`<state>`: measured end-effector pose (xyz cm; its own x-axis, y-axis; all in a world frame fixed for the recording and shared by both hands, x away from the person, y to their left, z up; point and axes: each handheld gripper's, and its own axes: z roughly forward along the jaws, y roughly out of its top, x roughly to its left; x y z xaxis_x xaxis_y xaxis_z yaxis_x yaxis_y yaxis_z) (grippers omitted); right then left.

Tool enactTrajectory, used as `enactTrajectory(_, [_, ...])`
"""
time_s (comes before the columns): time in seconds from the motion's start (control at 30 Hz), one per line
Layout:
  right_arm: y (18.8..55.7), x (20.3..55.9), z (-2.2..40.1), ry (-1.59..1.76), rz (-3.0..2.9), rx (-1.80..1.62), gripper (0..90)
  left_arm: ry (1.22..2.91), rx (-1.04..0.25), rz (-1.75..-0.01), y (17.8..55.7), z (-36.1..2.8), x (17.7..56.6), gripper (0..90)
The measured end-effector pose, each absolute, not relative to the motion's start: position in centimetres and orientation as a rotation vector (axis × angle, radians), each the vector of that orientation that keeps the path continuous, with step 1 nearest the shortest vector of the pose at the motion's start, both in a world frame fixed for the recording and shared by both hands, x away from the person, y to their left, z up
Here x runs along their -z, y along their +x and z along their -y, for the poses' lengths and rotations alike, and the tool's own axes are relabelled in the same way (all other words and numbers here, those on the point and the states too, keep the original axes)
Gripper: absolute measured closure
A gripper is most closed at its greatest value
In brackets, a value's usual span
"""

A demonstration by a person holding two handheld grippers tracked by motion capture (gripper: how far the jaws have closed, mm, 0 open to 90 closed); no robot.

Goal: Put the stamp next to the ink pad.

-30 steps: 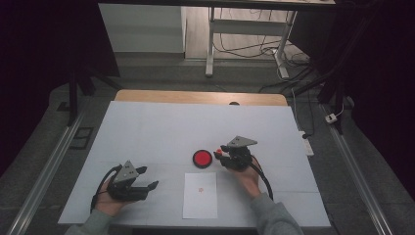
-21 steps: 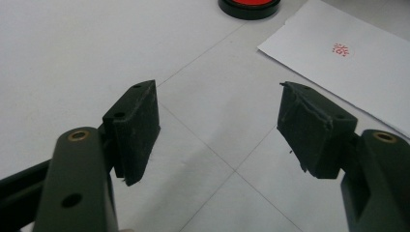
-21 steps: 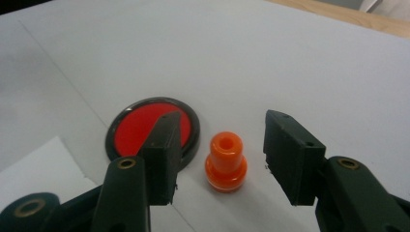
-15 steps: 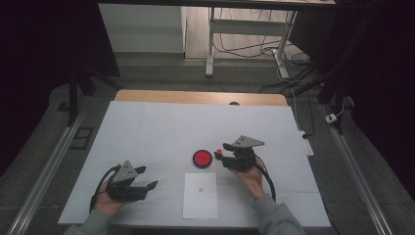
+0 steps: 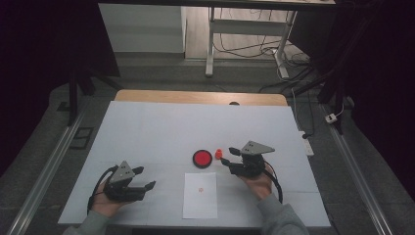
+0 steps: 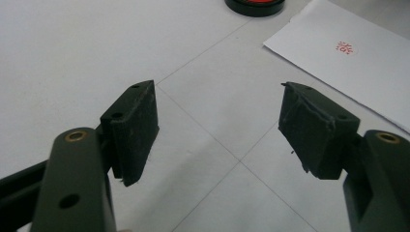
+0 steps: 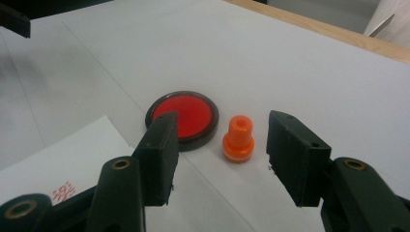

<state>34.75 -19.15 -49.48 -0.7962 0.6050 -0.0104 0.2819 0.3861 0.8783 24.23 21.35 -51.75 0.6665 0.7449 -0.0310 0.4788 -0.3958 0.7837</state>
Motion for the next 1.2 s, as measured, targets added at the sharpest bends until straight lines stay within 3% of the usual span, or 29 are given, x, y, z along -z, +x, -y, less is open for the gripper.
enactTrajectory(0.73, [29.2,50.7,29.1,0.882,-2.274,-1.283,44.4,2.072,-0.404,-0.939,23.7,-21.5,51.8,29.7])
enactTrajectory(1.2, [29.2,51.1,29.1,0.860,-2.293,-1.246,44.7,2.078,-0.406,-0.938,23.8,-21.4,51.9,29.3])
